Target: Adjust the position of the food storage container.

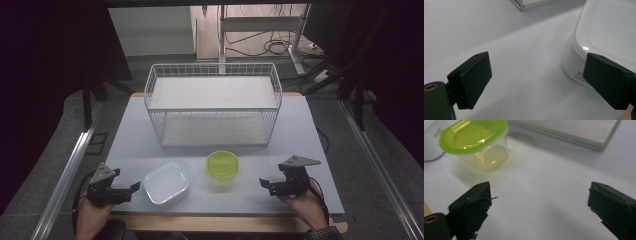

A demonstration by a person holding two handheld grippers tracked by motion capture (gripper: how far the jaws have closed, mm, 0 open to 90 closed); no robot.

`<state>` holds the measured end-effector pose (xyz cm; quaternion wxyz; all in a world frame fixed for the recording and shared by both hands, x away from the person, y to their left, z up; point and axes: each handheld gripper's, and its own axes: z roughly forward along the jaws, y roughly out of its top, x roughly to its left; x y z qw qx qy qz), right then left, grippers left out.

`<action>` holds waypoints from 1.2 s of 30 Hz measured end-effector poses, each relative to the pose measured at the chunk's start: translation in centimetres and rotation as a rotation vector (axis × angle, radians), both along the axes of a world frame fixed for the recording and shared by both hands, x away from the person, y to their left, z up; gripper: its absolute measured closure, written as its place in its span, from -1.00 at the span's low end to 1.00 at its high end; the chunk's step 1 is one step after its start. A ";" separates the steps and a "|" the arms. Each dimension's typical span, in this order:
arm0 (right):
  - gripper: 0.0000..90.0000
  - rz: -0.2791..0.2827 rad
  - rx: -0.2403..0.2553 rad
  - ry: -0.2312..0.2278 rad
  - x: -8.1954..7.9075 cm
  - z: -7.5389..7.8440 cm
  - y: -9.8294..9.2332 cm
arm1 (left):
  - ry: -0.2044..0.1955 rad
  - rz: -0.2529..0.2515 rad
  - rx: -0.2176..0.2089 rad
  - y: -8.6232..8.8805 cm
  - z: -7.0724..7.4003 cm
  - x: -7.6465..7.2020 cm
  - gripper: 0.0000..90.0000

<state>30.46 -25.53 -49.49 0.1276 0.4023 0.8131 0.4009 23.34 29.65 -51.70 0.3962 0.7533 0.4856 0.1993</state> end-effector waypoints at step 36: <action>-0.45 0.006 0.017 0.030 0.4 0.2 -0.6 | -0.107 -0.277 -0.068 -7.2 4.6 -2.3 0.33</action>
